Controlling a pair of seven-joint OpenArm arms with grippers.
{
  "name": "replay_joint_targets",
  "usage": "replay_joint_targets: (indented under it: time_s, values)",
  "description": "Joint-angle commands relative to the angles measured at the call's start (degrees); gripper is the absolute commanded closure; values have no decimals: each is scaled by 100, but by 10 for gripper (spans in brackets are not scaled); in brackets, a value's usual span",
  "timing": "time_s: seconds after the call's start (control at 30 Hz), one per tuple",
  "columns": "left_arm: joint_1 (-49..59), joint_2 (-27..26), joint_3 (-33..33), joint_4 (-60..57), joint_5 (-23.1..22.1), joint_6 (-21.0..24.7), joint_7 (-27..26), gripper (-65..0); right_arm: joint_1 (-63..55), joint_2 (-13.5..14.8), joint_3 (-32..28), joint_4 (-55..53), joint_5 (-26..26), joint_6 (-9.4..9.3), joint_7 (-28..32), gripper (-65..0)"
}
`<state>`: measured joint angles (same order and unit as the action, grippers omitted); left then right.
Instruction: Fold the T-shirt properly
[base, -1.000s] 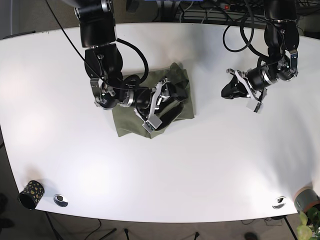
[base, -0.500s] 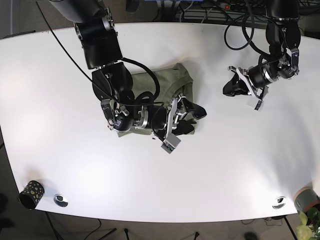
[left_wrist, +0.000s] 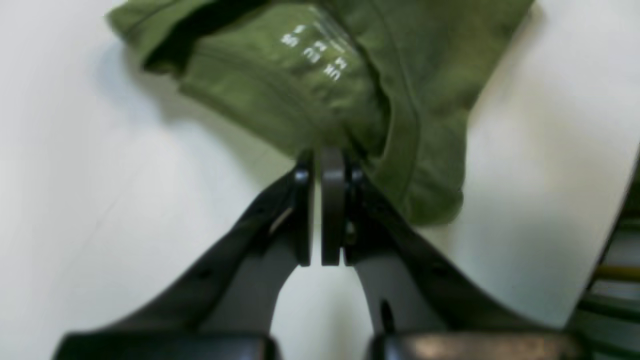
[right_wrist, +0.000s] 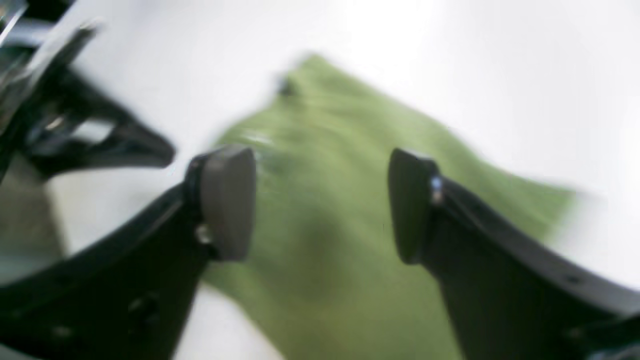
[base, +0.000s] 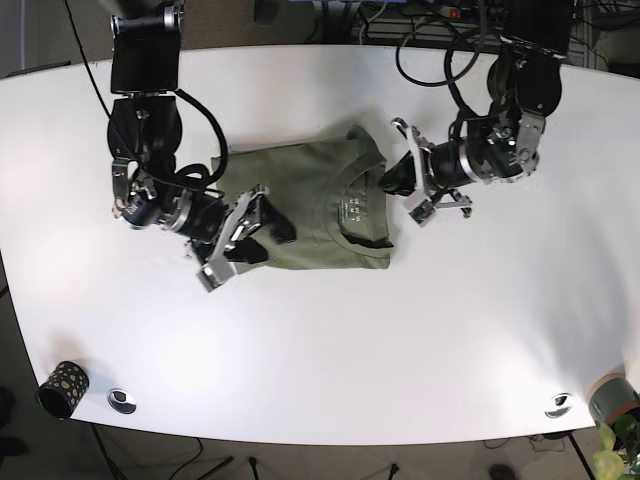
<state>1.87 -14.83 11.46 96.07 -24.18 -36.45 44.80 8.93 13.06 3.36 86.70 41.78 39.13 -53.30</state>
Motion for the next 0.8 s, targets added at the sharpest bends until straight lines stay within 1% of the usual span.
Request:
replay_joint_targets:
  time_s: [0.0,0.1,0.2,0.27,0.33,0.4,0.47,0.53,0.57,0.67,0.77]
  values:
    - [-130,177,159,129,181,-17,-132,-10,175,158,267,-23,134,56,147,-274]
    - [-226,538,440,85,629,-17,-132,-10,483,254,425,-489,125,56,165,-162]
    - [-306,854,625,76,1051,-17,-132,-10,782,395,416,-982,55,56,191,-116]
    - [-314,1021,704,24,1271,-17,-132,-10,984,404,399,-1289,-174,56,244,-117]
    - [-314,1206,739,-100,1456,-17,-132,-10,1204,290,399,-1623,-622,56,367,-117]
    - [-306,1320,704,-170,1561,-17,-132,-10,1336,140,399,-1843,-1176,65,543,-117]
    - [-306,1329,704,-249,1570,-17,-132,-10,1397,0,399,-2054,-1668,87,745,-117]
    - [-297,1312,704,-302,1570,-17,-132,-10,1468,-203,399,-2353,-2327,87,1114,-117]
    - [-270,1312,704,-302,1579,-17,-132,-10,1468,-247,399,-2432,-2521,87,1229,-117]
    - [-139,1276,651,-328,1596,-17,-124,-10,1459,-343,407,-2617,-3022,87,1607,-117]
    - [-130,1101,405,-469,1579,-34,-132,-10,1371,-361,407,-2801,-3154,87,1774,-117]
